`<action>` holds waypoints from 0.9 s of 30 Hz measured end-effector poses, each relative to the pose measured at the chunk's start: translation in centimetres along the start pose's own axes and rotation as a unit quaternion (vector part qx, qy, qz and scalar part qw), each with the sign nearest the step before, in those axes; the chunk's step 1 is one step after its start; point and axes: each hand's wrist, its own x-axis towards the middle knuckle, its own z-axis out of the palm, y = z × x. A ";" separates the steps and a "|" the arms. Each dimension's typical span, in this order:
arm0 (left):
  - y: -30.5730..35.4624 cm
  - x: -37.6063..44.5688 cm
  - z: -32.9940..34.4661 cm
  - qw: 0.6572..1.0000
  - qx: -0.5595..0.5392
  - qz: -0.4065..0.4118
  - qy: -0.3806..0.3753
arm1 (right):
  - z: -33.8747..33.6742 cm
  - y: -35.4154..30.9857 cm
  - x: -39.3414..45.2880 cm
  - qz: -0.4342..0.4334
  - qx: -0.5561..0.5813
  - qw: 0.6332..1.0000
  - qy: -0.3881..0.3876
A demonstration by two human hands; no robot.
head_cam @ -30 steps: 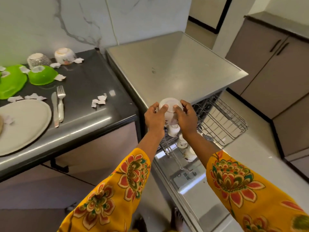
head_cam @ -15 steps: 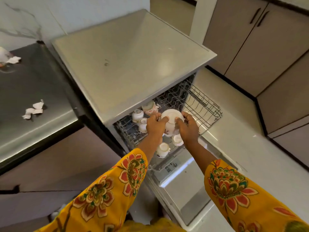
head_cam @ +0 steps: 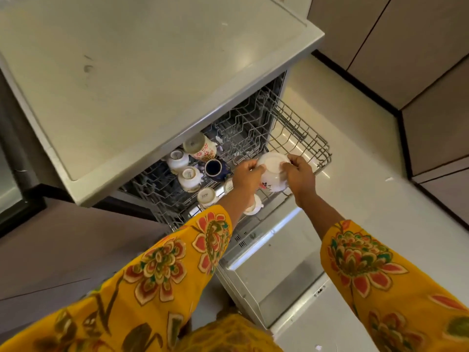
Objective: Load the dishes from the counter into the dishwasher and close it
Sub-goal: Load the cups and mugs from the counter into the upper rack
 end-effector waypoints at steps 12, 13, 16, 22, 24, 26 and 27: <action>-2.8 5.8 2.7 0.995 -0.022 -0.098 -0.029 | 0.7 3.2 7.1 0.064 -0.130 0.987 -0.065; -3.0 5.8 2.8 0.994 -0.025 -0.102 -0.027 | 0.8 3.3 7.4 0.068 -0.146 0.985 -0.065; -3.8 6.3 3.4 0.993 -0.038 -0.112 -0.028 | 1.0 3.6 8.4 0.083 -0.172 0.980 -0.058; -4.8 7.4 4.0 0.994 -0.019 -0.105 -0.028 | 1.5 4.1 9.9 0.086 -0.211 0.971 -0.069; -4.8 7.8 4.0 0.995 -0.005 -0.100 -0.022 | 1.7 4.2 10.1 0.089 -0.217 0.969 -0.073; -5.0 7.9 3.9 0.995 0.008 -0.098 -0.027 | 1.9 4.2 10.3 0.102 -0.220 0.967 -0.078; -5.1 7.9 3.9 0.995 0.009 -0.099 -0.032 | 2.0 4.3 10.3 0.108 -0.221 0.966 -0.080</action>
